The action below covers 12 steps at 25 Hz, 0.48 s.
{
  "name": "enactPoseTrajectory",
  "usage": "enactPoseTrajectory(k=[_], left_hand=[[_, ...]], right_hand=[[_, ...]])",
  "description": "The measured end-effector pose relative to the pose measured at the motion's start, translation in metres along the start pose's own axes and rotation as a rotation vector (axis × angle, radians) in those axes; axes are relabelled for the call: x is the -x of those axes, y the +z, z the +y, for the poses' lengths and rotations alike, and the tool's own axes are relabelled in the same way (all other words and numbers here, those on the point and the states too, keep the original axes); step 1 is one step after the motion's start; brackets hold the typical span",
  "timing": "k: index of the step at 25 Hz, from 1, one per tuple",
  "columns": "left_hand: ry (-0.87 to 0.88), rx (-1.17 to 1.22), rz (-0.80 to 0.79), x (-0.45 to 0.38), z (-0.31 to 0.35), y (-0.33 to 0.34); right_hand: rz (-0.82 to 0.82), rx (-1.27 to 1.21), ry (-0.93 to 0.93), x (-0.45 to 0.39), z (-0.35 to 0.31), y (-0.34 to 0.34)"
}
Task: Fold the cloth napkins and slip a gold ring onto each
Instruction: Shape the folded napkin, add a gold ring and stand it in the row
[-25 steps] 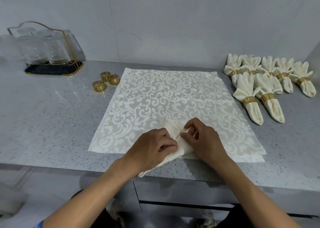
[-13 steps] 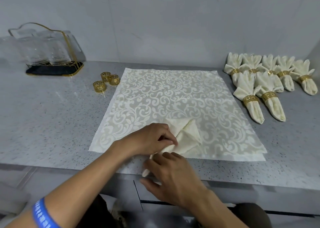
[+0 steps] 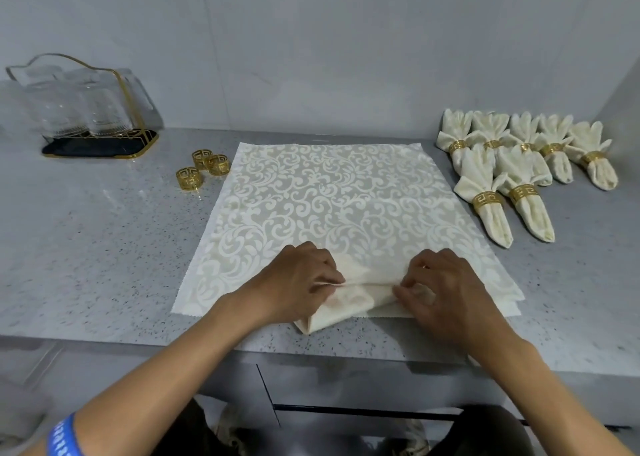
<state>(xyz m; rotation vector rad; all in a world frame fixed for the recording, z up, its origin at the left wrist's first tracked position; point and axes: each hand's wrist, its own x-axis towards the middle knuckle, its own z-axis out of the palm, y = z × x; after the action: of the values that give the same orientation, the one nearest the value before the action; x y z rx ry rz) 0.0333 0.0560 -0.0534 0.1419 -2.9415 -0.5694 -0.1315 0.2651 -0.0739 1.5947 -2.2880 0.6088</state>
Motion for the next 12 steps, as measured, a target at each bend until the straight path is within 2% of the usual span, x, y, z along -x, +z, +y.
enactPoseTrajectory(k=[2,4,7,9,12], left_hand=[[-0.054,0.13,-0.012,0.006,-0.007,-0.002],[-0.063,0.106,0.024,0.01,-0.01,-0.001],[-0.078,0.011,0.12,0.013,-0.012,0.002],[-0.105,0.027,0.14,0.014,-0.013,0.005],[-0.122,0.047,0.188,0.017,-0.015,0.007]], right_hand=[[-0.009,0.059,0.013,0.001,-0.001,0.004],[-0.019,0.084,0.029,0.001,-0.002,0.004],[-0.04,0.139,-0.154,-0.004,-0.023,0.006],[-0.112,0.095,-0.245,-0.007,-0.038,0.01],[-0.166,-0.018,-0.226,-0.007,-0.036,0.012]])
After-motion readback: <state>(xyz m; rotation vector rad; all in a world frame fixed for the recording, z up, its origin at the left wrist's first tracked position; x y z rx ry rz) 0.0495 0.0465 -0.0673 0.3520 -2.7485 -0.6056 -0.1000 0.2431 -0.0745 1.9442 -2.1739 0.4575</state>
